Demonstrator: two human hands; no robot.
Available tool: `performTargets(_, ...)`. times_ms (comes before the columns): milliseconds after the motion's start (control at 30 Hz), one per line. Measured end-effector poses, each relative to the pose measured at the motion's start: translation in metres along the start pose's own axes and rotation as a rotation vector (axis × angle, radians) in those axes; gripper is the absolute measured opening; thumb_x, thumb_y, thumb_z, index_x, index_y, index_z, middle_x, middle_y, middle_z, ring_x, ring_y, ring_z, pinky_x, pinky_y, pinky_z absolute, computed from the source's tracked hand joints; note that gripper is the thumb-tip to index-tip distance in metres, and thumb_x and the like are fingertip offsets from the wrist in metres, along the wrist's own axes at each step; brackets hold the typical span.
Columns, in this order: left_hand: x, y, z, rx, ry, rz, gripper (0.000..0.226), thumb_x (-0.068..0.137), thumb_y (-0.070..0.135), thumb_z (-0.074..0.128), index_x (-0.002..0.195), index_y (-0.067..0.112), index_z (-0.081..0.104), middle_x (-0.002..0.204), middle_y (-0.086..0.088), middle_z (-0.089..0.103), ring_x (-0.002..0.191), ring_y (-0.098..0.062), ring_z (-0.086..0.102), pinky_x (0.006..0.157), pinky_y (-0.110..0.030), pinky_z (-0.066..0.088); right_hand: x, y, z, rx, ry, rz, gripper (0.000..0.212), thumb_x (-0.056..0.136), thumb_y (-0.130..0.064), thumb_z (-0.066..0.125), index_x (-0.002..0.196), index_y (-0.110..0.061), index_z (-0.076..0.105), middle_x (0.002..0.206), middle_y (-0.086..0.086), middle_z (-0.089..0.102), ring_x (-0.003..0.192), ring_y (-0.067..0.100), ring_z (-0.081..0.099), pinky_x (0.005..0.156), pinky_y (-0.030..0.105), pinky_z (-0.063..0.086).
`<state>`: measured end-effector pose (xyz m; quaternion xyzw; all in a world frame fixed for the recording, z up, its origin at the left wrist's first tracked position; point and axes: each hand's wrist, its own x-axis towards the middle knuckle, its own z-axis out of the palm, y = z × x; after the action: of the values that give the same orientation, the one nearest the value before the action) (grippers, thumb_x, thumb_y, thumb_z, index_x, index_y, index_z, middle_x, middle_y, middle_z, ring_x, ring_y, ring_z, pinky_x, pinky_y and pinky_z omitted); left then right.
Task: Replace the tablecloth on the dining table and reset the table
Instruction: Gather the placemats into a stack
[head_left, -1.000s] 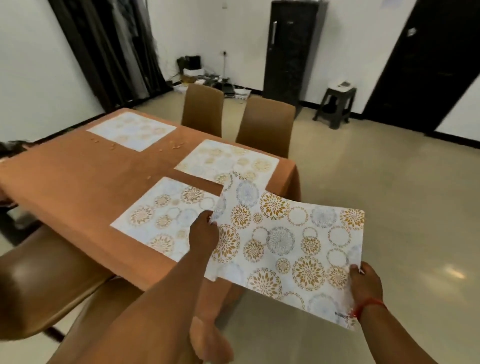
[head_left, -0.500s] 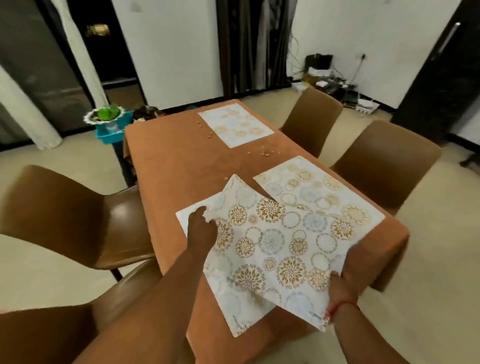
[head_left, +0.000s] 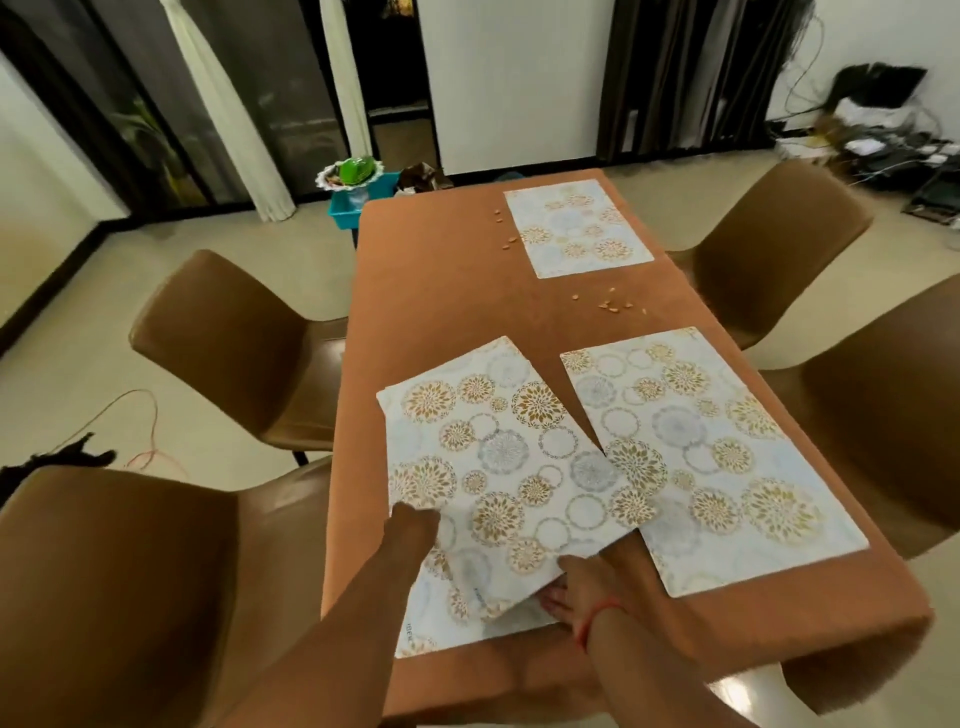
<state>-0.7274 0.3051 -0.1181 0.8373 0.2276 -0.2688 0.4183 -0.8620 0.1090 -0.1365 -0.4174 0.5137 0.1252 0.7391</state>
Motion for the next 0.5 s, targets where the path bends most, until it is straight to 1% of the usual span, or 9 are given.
performTargets(67, -0.012, -0.013, 0.010, -0.103, -0.078, -0.087, 0.041, 0.096, 0.021, 0.057, 0.131, 0.000, 0.051, 0.120, -0.016, 0.058, 0.109, -0.033, 0.060, 0.092, -0.040, 0.053, -0.005, 0.006, 0.007, -0.065, -0.098, 0.047, 0.021, 0.100, -0.012, 0.052, 0.120, -0.003, 0.054, 0.106, 0.020, 0.067, 0.101, 0.037, 0.066, 0.068, 0.040, 0.058)
performTargets(133, -0.017, -0.022, 0.017, -0.134, -0.062, -0.111, 0.045, 0.095, 0.020, 0.061, 0.132, -0.001, 0.047, 0.123, -0.019, 0.057, 0.110, -0.035, 0.059, 0.093, -0.042, 0.053, -0.009, 0.009, 0.012, -0.110, -0.146, 0.075, 0.018, 0.102, -0.014, 0.051, 0.115, -0.002, 0.055, 0.101, 0.020, 0.069, 0.104, 0.037, 0.067, 0.077, 0.043, 0.058)
performTargets(167, -0.018, -0.024, 0.018, -0.128, -0.031, -0.107, 0.046, 0.094, 0.020, 0.063, 0.131, -0.002, 0.047, 0.124, -0.021, 0.058, 0.111, -0.037, 0.059, 0.090, -0.040, 0.053, -0.010, 0.011, 0.013, -0.127, -0.157, 0.078, 0.016, 0.102, -0.013, 0.051, 0.112, -0.002, 0.055, 0.099, 0.021, 0.070, 0.103, 0.038, 0.068, 0.077, 0.043, 0.059)
performTargets(233, -0.009, -0.027, 0.017, -0.131, 0.019, -0.098, 0.042, 0.092, 0.018, 0.063, 0.127, -0.004, 0.053, 0.122, -0.023, 0.061, 0.112, -0.039, 0.062, 0.087, -0.039, 0.055, -0.009, 0.013, 0.011, -0.134, -0.191, 0.082, 0.019, 0.100, -0.013, 0.055, 0.112, 0.001, 0.058, 0.099, 0.023, 0.072, 0.098, 0.038, 0.070, 0.072, 0.042, 0.062)
performTargets(333, 0.003, -0.038, 0.010, -0.072, 0.060, -0.080, 0.034, 0.092, 0.006, 0.055, 0.124, -0.002, 0.058, 0.123, -0.023, 0.063, 0.111, -0.040, 0.062, 0.094, -0.043, 0.054, -0.007, 0.018, 0.004, -0.191, -0.254, 0.086, 0.027, 0.098, -0.020, 0.062, 0.113, 0.003, 0.060, 0.101, 0.020, 0.075, 0.093, 0.035, 0.073, 0.067, 0.040, 0.062)
performTargets(400, 0.003, -0.047, 0.005, -0.064, 0.084, -0.023, 0.025, 0.089, 0.002, 0.049, 0.111, 0.003, 0.061, 0.115, -0.018, 0.065, 0.103, -0.037, 0.064, 0.095, -0.047, 0.053, -0.003, 0.021, -0.004, -0.197, -0.202, 0.042, 0.027, 0.098, -0.026, 0.061, 0.110, -0.002, 0.060, 0.102, 0.018, 0.074, 0.090, 0.033, 0.074, 0.070, 0.042, 0.062)
performTargets(433, 0.002, -0.050, 0.004, -0.063, 0.102, -0.004, 0.022, 0.090, 0.002, 0.047, 0.107, 0.005, 0.061, 0.111, -0.015, 0.065, 0.101, -0.035, 0.063, 0.094, -0.046, 0.054, 0.000, 0.019, -0.008, -0.168, -0.139, 0.010, 0.025, 0.099, -0.028, 0.059, 0.107, -0.004, 0.060, 0.101, 0.018, 0.074, 0.086, 0.032, 0.074, 0.071, 0.042, 0.062)
performTargets(467, 0.000, -0.053, 0.001, -0.064, 0.118, -0.006, 0.023, 0.092, 0.002, 0.047, 0.110, 0.006, 0.060, 0.112, -0.014, 0.064, 0.104, -0.034, 0.062, 0.096, -0.045, 0.052, 0.005, 0.017, -0.014, -0.159, -0.040, -0.052, 0.026, 0.100, -0.029, 0.057, 0.104, -0.004, 0.061, 0.096, 0.018, 0.073, 0.079, 0.029, 0.072, 0.068, 0.039, 0.061)
performTargets(500, 0.001, -0.057, -0.001, -0.076, 0.126, -0.024, 0.025, 0.095, 0.003, 0.045, 0.116, 0.003, 0.058, 0.117, -0.016, 0.062, 0.109, -0.035, 0.059, 0.100, -0.043, 0.049, 0.008, 0.013, -0.020, -0.205, 0.081, -0.139, 0.028, 0.101, -0.029, 0.055, 0.100, -0.002, 0.063, 0.087, 0.018, 0.072, 0.069, 0.026, 0.069, 0.060, 0.033, 0.057)
